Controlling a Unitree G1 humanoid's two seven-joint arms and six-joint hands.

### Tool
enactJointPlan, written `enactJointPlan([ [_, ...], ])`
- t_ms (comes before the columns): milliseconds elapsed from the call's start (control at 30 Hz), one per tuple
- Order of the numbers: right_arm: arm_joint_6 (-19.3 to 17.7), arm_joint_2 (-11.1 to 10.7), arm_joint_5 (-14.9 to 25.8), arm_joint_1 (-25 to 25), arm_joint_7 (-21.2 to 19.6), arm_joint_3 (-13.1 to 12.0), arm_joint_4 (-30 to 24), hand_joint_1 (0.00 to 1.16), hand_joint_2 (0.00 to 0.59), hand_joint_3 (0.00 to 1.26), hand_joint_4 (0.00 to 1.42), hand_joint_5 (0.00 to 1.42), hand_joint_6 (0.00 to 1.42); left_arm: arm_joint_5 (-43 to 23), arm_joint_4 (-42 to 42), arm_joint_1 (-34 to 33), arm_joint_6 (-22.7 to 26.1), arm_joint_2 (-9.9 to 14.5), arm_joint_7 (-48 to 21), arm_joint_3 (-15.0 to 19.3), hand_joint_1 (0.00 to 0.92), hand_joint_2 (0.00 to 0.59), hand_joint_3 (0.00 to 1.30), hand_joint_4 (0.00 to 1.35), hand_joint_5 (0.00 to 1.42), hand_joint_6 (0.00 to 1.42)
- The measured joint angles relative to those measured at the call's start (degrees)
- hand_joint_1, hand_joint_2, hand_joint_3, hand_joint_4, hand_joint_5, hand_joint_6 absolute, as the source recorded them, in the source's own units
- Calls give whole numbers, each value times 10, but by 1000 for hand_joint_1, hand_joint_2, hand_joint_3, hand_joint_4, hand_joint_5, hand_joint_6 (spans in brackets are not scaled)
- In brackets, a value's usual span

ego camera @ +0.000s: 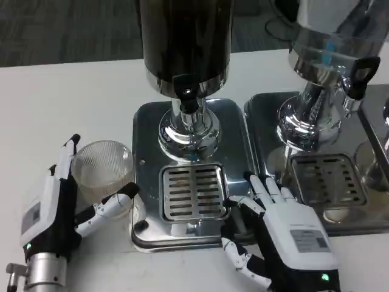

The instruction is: Grasp the cup under the faucet to collect the drink, then remove the cup.

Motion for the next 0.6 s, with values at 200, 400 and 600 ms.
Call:
enactJointPlan([
  [200, 0, 0, 0, 0, 0, 1, -1, 245, 443, 347, 22, 0, 46, 5, 8, -1, -18, -1, 30, -1, 295, 39, 132, 198, 466, 339],
  [400, 0, -1, 1, 0, 0, 2, -1, 223, 447, 348, 22, 0, 70, 10, 13, -3, -28, -1, 64, -2, 389, 66, 274, 390, 656, 604],
  [600, 0, -1, 2, 0, 1, 3, -1, 218, 447, 348, 22, 0, 76, 16, 18, -2, -33, -1, 87, -4, 409, 83, 338, 491, 770, 769],
])
